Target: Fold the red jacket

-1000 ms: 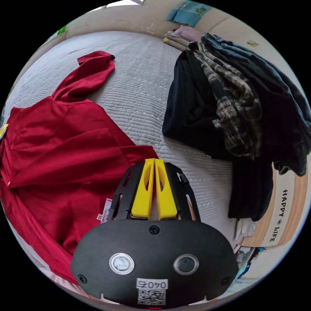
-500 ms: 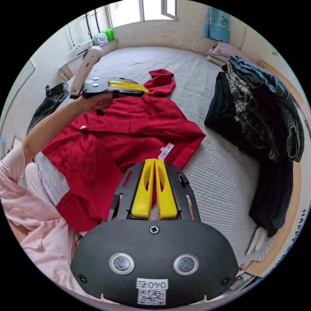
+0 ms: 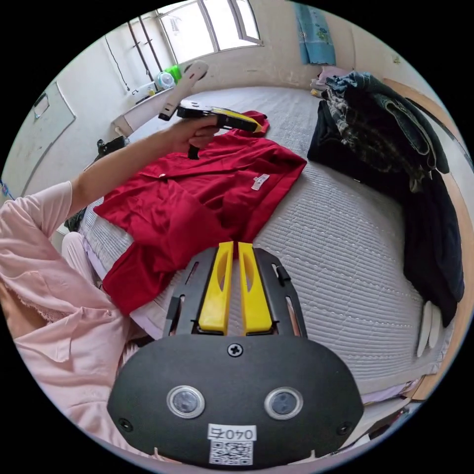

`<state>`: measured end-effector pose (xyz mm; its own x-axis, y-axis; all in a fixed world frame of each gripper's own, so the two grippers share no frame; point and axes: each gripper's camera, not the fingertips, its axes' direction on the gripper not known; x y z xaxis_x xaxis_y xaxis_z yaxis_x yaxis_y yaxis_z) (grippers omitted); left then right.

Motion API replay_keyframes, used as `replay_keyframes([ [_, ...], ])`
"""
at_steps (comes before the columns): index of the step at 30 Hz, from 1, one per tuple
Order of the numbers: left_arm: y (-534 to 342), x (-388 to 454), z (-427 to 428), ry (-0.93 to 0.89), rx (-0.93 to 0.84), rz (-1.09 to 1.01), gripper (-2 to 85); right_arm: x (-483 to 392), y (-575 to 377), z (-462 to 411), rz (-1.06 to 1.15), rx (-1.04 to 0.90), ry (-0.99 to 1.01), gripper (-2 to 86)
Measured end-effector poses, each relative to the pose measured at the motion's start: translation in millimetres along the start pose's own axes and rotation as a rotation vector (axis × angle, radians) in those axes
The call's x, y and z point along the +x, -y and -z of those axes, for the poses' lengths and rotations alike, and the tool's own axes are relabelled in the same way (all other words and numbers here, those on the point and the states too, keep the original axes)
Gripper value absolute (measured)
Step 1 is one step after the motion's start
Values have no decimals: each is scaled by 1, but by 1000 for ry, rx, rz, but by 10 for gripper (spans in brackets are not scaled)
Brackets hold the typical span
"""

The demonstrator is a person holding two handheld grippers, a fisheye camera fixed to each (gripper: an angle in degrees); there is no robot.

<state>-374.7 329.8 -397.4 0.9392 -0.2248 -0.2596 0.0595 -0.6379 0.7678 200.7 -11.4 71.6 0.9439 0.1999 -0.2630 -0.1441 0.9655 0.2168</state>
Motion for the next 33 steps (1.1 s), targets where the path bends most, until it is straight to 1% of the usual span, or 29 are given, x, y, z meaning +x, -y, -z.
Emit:
replay_keyframes([
  [1,-3,9,9,-45,2,-36,-8,3,-11,-9,9,-27,5,51],
  [2,-8,28,22,-136,-9,-107,-8,5,-21,-21,18,-66,22,71],
  [3,-11,47,30,-230,-30,-173,-6,6,-25,-26,28,-78,35,77],
  [4,-12,56,33,-273,-45,-205,-6,6,-34,-35,55,-90,54,88],
  [5,-11,75,34,-348,-95,-282,-2,8,-42,-41,63,-90,46,85],
  [6,-8,94,31,-381,-152,-371,3,9,-46,-43,61,-83,32,84],
  [7,-6,104,27,-385,-188,-413,11,12,-53,-45,53,-66,0,79],
  [9,6,132,10,-418,-361,-533,41,18,-65,-44,20,-39,-25,69],
  [13,20,159,-1,-457,-491,-651,55,35,-93,-36,-29,32,-5,58],
  [16,23,171,-21,-449,-627,-701,42,47,-109,-37,-44,60,15,53],
  [18,16,174,-38,-411,-721,-714,11,53,-116,-41,-45,60,18,53],
  [19,15,174,-37,-419,-716,-710,4,55,-121,-43,-35,59,8,57],
  [21,14,170,-18,-463,-646,-713,-5,54,-128,-45,12,82,-26,71],
  [23,16,161,-3,-497,-598,-683,-8,48,-136,-44,132,138,-49,107],
  [25,20,151,8,-515,-569,-645,-9,45,-138,-44,230,165,-32,126],
  [27,24,140,20,-528,-554,-624,-9,45,-136,-44,299,180,-42,131],
  [29,27,133,27,-524,-542,-614,-10,42,-133,-42,393,219,-107,127],
  [31,29,128,31,-518,-535,-605,-10,41,-130,-41,444,229,-145,124],
  [33,28,122,35,-516,-523,-599,-9,47,-127,-38,455,228,-137,122],
])
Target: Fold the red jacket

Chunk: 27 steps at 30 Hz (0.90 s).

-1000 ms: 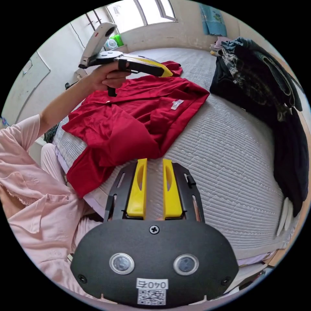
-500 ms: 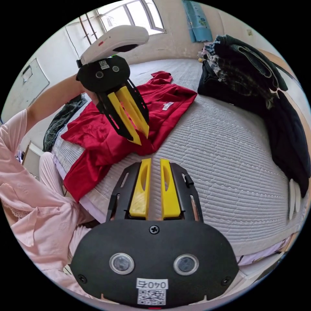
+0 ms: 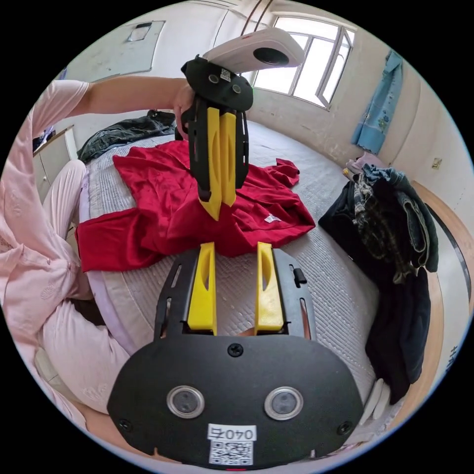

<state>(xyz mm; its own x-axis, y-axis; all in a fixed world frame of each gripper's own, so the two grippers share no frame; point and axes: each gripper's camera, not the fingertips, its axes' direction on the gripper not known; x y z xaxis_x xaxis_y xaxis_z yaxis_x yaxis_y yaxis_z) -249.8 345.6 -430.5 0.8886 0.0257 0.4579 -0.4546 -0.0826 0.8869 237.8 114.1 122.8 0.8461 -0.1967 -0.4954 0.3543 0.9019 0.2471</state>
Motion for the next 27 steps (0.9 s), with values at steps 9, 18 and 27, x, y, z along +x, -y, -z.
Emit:
replay_keyframes([
  [9,-29,-20,-7,-129,120,39,-9,26,-11,-14,-72,-46,80,112],
  [18,-62,-59,-69,-375,260,174,-9,112,-60,-22,-630,-73,307,62],
  [27,-101,-41,-83,-363,296,167,-9,145,-24,-83,-797,-189,474,76],
])
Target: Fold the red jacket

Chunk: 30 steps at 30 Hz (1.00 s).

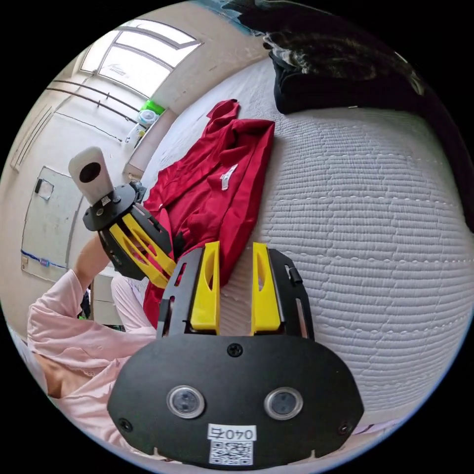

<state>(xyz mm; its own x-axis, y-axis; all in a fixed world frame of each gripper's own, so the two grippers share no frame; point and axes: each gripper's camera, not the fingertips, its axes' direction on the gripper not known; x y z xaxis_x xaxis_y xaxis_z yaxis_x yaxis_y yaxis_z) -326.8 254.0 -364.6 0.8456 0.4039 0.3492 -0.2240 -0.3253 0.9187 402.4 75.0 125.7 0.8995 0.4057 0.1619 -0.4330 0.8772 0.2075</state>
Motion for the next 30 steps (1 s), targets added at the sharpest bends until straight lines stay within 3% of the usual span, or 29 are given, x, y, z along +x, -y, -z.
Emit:
replay_keyframes([
  [2,-7,3,-2,21,-1,-5,-9,-9,3,-3,27,27,38,3],
  [4,-14,5,-5,-9,8,-11,-10,-4,3,5,6,78,131,-2],
  [7,-23,0,-10,169,29,120,-8,23,4,-2,-139,58,81,4],
  [9,-47,16,14,262,171,154,-8,22,0,-3,-142,80,129,37],
  [12,-109,66,65,203,395,47,-5,-11,-10,11,-113,136,-62,75],
  [14,-155,96,85,270,461,22,-7,-57,-14,19,-43,173,-238,77],
  [18,-260,138,92,530,433,188,-10,-143,-4,-9,180,112,-217,58],
  [20,-304,146,85,574,417,291,-8,-182,4,-50,289,18,-223,27],
  [23,-379,161,71,536,495,453,-4,-166,14,-103,204,-166,-447,-4],
  [25,-416,175,59,473,570,507,3,-164,12,-92,125,-122,-361,-7],
  [27,-449,197,38,428,634,536,29,-193,3,-76,147,-44,-410,-8],
  [30,-450,216,-2,395,560,501,67,-268,-15,-79,310,-3,-391,-9],
])
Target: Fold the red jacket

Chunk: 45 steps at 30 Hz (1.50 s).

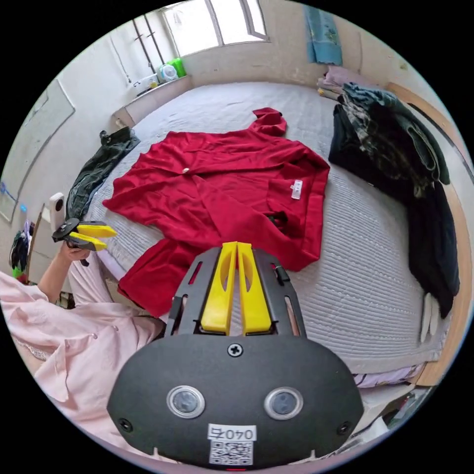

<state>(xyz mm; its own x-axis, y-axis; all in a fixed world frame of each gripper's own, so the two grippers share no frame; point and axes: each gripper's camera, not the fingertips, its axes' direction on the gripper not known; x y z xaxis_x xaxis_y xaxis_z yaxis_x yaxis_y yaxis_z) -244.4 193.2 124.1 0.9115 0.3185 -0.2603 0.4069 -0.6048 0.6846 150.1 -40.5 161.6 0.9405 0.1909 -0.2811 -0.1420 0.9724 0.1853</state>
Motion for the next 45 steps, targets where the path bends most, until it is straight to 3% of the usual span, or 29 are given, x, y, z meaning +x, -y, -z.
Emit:
replay_keyframes([
  [4,-12,40,-48,174,-160,-108,80,-91,12,-33,188,-109,65,-10],
  [9,-29,87,-93,456,-306,-276,25,-146,9,-93,192,-290,-84,-10],
  [12,-48,115,-91,285,-343,-382,-3,-171,1,-92,200,-297,-108,-10],
  [14,-55,103,-93,425,-347,-310,-5,-183,-1,-93,204,-323,-99,-10],
  [17,-71,91,-70,316,-266,-174,3,-188,-1,-98,174,-329,-79,-10],
  [21,-119,111,-50,418,-300,-217,26,-201,1,-94,149,-340,-97,-9],
  [27,-134,93,-23,777,-210,-121,23,-255,16,-68,215,-112,-154,-5],
  [32,-110,46,5,734,-83,-10,16,-310,67,-89,359,-5,-23,2],
  [35,-93,26,-6,828,-86,-49,1,-333,107,-111,340,25,-27,-8],
  [37,-87,9,-16,829,-119,-14,-6,-339,127,-129,308,-31,-48,-9],
  [39,-94,-8,-31,725,-260,38,-8,-340,135,-151,283,-188,-72,-9],
  [40,-98,-2,-29,721,-247,0,-8,-342,130,-164,318,-312,-49,-10],
  [42,-107,13,-24,709,-361,-83,-9,-345,120,-154,357,-297,-35,-10],
  [43,-108,16,-19,748,-343,-91,-9,-345,121,-148,336,-344,-2,-10],
  [45,-98,21,1,872,-227,-108,-9,-346,126,-125,313,-220,74,-10],
])
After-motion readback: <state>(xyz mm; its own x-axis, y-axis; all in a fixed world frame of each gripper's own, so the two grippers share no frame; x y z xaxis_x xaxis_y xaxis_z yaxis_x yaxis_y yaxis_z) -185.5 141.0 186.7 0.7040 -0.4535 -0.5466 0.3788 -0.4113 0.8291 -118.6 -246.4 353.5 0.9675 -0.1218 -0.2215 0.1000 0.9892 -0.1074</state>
